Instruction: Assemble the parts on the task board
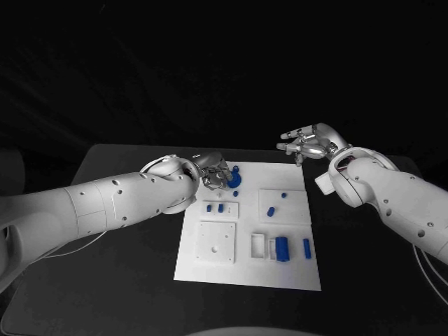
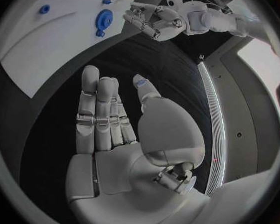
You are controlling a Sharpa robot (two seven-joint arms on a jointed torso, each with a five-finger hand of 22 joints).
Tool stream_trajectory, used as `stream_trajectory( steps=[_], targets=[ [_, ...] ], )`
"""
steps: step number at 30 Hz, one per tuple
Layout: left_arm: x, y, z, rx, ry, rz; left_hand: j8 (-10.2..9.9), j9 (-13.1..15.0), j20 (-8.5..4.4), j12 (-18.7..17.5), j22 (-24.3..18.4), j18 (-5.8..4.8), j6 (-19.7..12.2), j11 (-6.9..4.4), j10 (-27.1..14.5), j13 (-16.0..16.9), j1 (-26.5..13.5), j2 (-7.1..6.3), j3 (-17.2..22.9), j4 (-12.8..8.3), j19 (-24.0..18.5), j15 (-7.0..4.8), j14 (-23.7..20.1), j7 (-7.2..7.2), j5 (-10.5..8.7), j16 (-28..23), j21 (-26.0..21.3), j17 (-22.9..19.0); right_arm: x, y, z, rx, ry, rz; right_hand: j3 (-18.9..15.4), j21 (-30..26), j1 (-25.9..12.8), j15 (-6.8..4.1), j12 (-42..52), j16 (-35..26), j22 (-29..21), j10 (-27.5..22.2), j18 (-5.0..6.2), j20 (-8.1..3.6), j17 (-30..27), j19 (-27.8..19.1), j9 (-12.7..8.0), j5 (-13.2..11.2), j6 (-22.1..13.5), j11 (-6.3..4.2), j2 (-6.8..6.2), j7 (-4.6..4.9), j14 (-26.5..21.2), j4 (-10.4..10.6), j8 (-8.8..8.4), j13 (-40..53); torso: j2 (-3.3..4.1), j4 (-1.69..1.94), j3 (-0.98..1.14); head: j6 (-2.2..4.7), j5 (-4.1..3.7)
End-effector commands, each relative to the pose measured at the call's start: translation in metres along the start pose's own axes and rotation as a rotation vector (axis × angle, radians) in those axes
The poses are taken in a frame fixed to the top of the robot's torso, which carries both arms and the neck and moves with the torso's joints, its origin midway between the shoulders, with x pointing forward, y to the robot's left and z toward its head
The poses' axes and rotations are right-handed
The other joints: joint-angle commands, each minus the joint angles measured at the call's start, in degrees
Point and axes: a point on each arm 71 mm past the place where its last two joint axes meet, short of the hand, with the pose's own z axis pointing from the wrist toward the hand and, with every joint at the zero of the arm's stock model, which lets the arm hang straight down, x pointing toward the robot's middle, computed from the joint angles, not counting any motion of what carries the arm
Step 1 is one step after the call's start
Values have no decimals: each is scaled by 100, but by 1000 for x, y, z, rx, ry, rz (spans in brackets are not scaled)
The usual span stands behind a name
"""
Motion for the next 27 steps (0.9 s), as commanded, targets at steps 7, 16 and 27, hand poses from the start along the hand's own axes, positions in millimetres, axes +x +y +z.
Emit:
stream_trajectory(
  steps=[7,16,27],
  targets=[
    [16,-23,7,198,-43,315,-12,-289,-77,-25,124,111,30,31,-351,-6,34,-190,-51,75,403,-86,418,-20,88,326,142,66,2,4,0,-32,-1,4,306,89,-187,80,-1498,-17,-239,392,71,69,-44,217,7,-1,85,139,-31,44,37,-72,32,-1595,11,-5,-1,5,-21],
    [28,-27,15,198,-11,385,-14,-308,-116,-25,477,141,-38,29,-534,-6,57,-294,126,112,513,-125,619,-34,434,592,333,133,3,6,0,-37,-2,7,377,172,-239,94,-1589,6,-320,361,90,80,-45,211,8,60,84,172,-73,54,43,-64,34,-1790,34,-37,-4,16,-25],
    [36,-30,19,195,-10,440,-16,-320,29,-27,499,305,-108,36,-744,-10,159,-293,1,218,561,-71,712,-37,436,1024,296,156,3,8,0,-42,-3,10,376,194,-258,104,-1610,12,-350,315,102,90,-49,211,8,111,89,188,-96,58,47,-43,33,-1814,33,-41,-2,19,-28]
  ],
)
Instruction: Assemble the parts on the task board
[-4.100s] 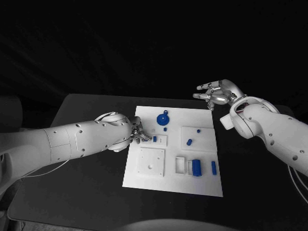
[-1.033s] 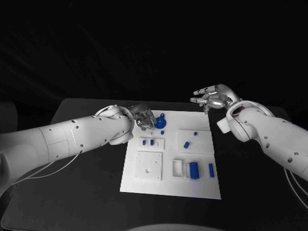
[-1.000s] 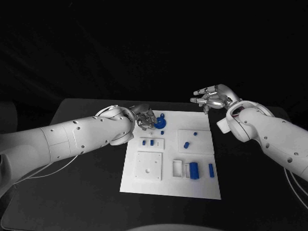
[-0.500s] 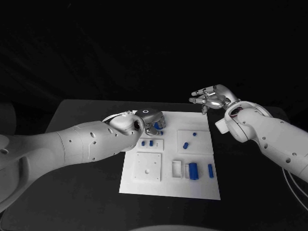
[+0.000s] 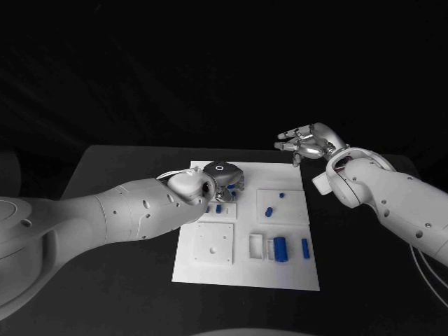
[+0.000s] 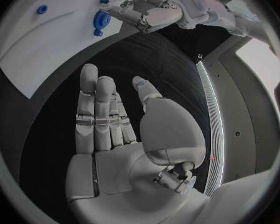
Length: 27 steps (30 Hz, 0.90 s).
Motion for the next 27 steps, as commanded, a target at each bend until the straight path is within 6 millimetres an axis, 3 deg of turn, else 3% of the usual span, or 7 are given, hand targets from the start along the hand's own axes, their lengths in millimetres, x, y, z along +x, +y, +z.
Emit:
stream_trajectory(
  steps=[1,12,27],
  targets=[
    [0,-1,1,5,-1,48,-16,-9,36,-24,103,84,10,-16,17,-10,59,-5,87,10,1,-3,44,9,22,41,-10,-23,1,2,0,-16,-1,3,28,32,-49,27,-34,23,-18,-17,97,40,-7,202,6,46,5,14,-19,37,0,9,17,-9,-6,2,4,-11,-4],
    [3,0,3,1,20,56,-16,-10,77,-28,121,153,244,-85,422,-12,-47,10,629,46,-31,-5,107,-4,69,178,225,-51,1,3,0,-18,1,5,35,44,-46,29,-38,24,-36,-29,102,42,-10,200,7,61,24,18,-21,35,-4,17,19,-13,-7,8,1,-20,-18],
    [7,6,3,-22,62,58,-18,-11,106,-27,117,192,338,-95,547,-12,-102,43,755,8,-90,10,120,11,62,206,377,-63,2,3,0,-18,2,6,38,53,-49,30,-40,26,-48,-39,103,45,-13,197,7,68,24,21,-27,36,-4,23,17,-15,-7,10,3,-28,-23]
  ],
)
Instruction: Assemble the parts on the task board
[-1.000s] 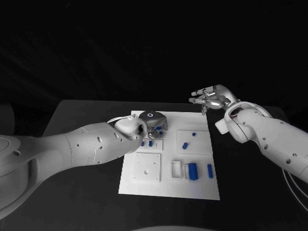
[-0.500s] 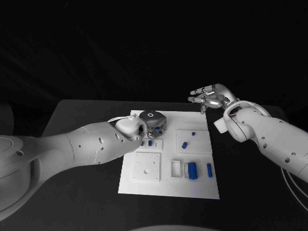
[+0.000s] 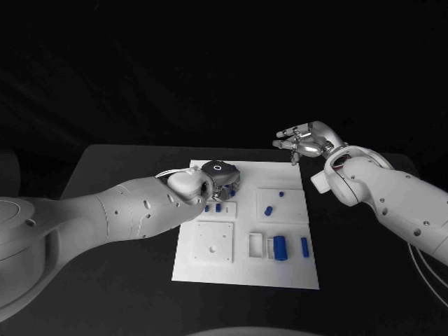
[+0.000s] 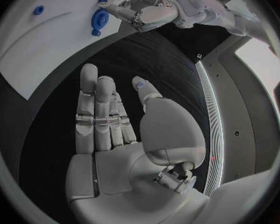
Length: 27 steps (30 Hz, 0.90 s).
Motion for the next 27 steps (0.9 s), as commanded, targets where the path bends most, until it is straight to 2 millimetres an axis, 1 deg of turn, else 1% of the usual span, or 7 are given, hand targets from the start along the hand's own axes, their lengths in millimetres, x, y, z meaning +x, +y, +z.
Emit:
stream_trajectory(
  steps=[1,5,16,18,20,24,27],
  targets=[
    [2,-1,1,-1,31,5,-18,-8,35,-27,119,100,20,7,33,-8,-50,2,29,10,-18,10,37,0,13,24,26,-7,1,2,0,-13,3,3,22,29,-49,31,-18,26,-5,-17,99,45,-7,197,8,19,5,2,-27,20,-5,7,17,-9,3,-3,2,-2,3],
    [4,-1,1,-2,38,2,-18,-8,38,-26,117,101,14,8,30,-8,-64,-3,21,12,-23,11,38,-2,5,28,35,-7,1,2,0,-14,3,3,22,29,-49,31,-18,26,-5,-17,99,45,-7,197,8,19,5,2,-27,20,-5,7,17,-9,4,-6,2,-5,5],
    [7,-1,1,-2,42,-23,-15,-5,45,-26,107,103,88,-23,132,-7,-120,78,-34,88,-5,-2,78,-16,-57,67,78,1,1,2,0,-14,3,3,28,42,-48,33,-13,25,-43,-19,100,48,-17,190,8,30,12,2,-34,18,-14,21,17,-8,5,4,7,-22,14],
    [7,-1,1,0,39,-25,-7,-1,44,-23,105,103,148,-34,241,-6,-109,94,-66,98,2,-3,86,-8,-91,74,83,3,2,2,0,-14,3,3,28,42,-48,33,-13,25,-43,-19,100,48,-17,190,8,30,12,2,-34,18,-14,21,17,-8,6,6,8,-23,15],
    [7,-1,1,3,33,-27,12,15,31,-21,108,103,319,-74,481,0,-81,124,-111,91,25,-23,117,-10,-90,95,100,11,2,2,0,-14,3,3,28,42,-48,33,-13,25,-43,-19,100,48,-17,190,8,30,12,2,-34,18,-14,21,17,-8,6,7,8,-31,19],
    [6,-1,0,10,23,-31,4,19,8,-22,112,90,497,-111,652,1,-45,205,-191,85,49,-46,150,-35,-79,109,130,20,2,2,0,-14,3,3,28,42,-48,33,-13,25,-43,-19,100,48,-17,190,8,30,12,2,-34,18,-14,21,17,-8,3,2,7,-26,35],
    [6,-2,-2,14,16,-43,-10,13,-59,-25,112,30,574,-125,709,0,-18,303,-294,81,50,-65,179,-46,-66,117,160,31,2,2,0,-13,3,3,28,42,-48,33,-13,25,-43,-19,100,48,-17,190,8,30,12,2,-34,18,-14,21,17,-8,6,-1,5,-26,37]
  ],
)
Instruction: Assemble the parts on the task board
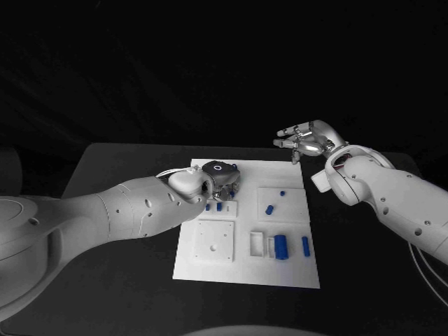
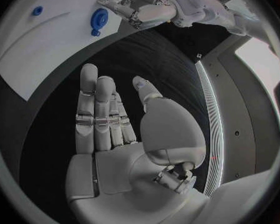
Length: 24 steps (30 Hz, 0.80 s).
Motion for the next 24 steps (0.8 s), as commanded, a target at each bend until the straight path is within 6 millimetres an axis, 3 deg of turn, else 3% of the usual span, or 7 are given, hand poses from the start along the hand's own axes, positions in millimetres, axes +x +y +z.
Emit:
stream_trajectory(
  steps=[1,10,24],
  targets=[
    [1,-3,-2,20,-5,-25,-5,8,-60,-23,114,23,65,-8,52,-2,17,94,-52,-4,-2,-13,50,-8,8,39,34,13,1,1,0,-12,2,1,34,25,-17,33,-10,24,-23,-10,95,47,-10,186,9,32,12,0,-12,26,-20,23,19,-9,1,-3,-4,4,-3],
    [0,1,-6,1,-29,-62,-11,3,-146,-24,110,-49,123,-26,89,-2,100,234,-146,-83,13,-42,94,-5,9,49,105,43,1,1,0,-11,2,-1,46,27,-11,33,-13,22,-36,-11,93,47,-15,182,8,45,7,0,-14,28,-24,21,16,-10,-6,-1,-5,9,-7],
    [-17,11,-14,-20,-71,-144,-13,-2,-141,-25,115,-44,95,-14,69,-3,96,233,-95,-175,-33,-33,74,11,27,10,152,40,0,0,0,-9,2,-4,66,27,-14,34,-16,20,-51,-15,91,47,-20,179,8,83,7,2,-24,29,-26,20,17,-11,-8,15,-7,20,8]
  ],
)
